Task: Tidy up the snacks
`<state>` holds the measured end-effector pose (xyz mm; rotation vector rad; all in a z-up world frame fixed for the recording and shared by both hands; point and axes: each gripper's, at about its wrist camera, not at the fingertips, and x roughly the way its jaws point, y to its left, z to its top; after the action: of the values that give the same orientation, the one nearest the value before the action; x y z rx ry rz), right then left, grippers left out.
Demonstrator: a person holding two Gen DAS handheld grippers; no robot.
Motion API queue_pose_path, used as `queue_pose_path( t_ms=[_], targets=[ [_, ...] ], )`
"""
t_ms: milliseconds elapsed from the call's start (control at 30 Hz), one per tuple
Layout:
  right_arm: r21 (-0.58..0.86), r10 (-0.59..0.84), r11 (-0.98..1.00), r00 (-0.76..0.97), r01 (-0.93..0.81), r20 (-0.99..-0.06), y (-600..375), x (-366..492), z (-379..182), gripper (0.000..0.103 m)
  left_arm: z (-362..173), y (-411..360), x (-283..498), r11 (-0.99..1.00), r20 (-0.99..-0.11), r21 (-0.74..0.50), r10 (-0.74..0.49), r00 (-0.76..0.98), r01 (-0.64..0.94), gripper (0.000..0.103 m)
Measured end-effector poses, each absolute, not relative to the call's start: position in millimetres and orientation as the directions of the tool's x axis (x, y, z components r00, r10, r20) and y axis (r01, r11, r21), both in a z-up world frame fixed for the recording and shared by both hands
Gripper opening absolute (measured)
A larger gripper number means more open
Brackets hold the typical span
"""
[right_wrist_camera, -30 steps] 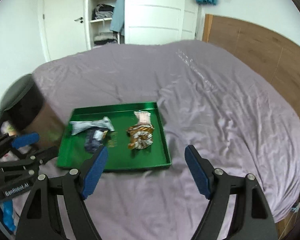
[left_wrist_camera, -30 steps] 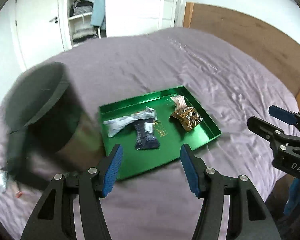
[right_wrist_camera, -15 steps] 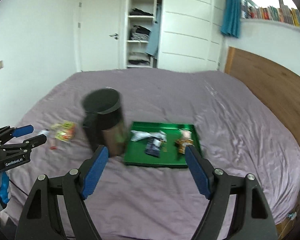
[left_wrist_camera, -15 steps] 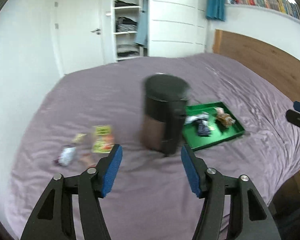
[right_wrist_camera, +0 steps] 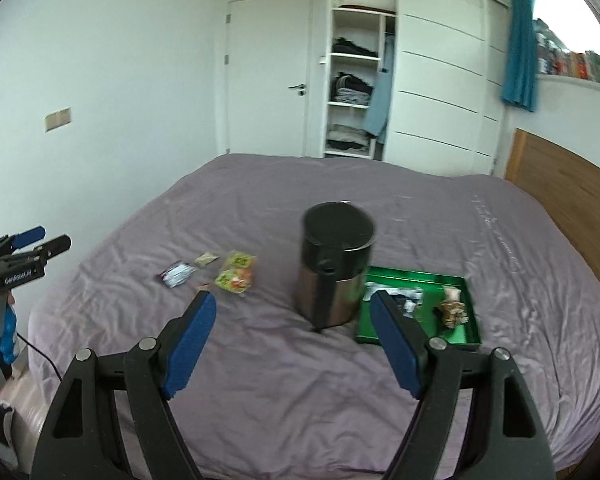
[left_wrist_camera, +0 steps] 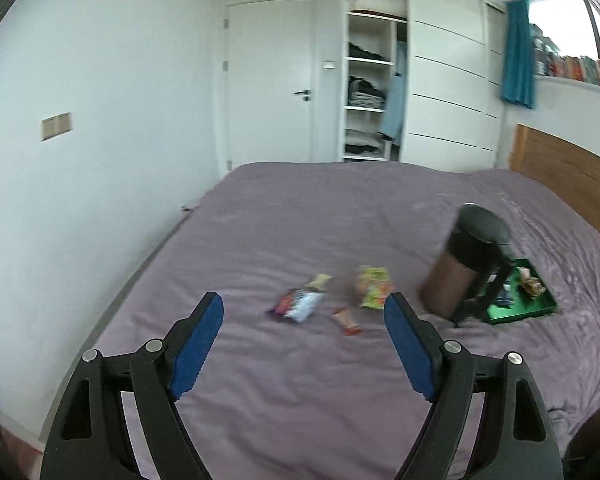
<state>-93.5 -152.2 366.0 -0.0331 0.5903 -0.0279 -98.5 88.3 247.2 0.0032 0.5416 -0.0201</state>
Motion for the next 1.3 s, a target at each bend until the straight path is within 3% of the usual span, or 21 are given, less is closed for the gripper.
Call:
queue_pose_path(
  t_ms=[567, 833, 1300],
  targets=[
    [0.001, 0.066, 0.995, 0.675, -0.096, -0.734, -74, -14, 259, 0.103, 149, 183, -74, 0.994, -0.63, -0.075, 0.017, 0.777, -0.083, 0.078],
    [0.039, 0.124, 0.987, 0.577, -0.158, -0.807, -44, 36, 202, 0.103, 121, 195, -45, 0.991, -0.655, -0.132, -0.077, 0.751, -0.014, 0.078],
    [0.131, 0.205, 0.974, 0.47, -0.185, -0.859, -27, 158, 123, 0.103, 74, 137, 96, 0.983, -0.776, -0.047, -0.149, 0.613, 0.179, 0.078]
  ],
)
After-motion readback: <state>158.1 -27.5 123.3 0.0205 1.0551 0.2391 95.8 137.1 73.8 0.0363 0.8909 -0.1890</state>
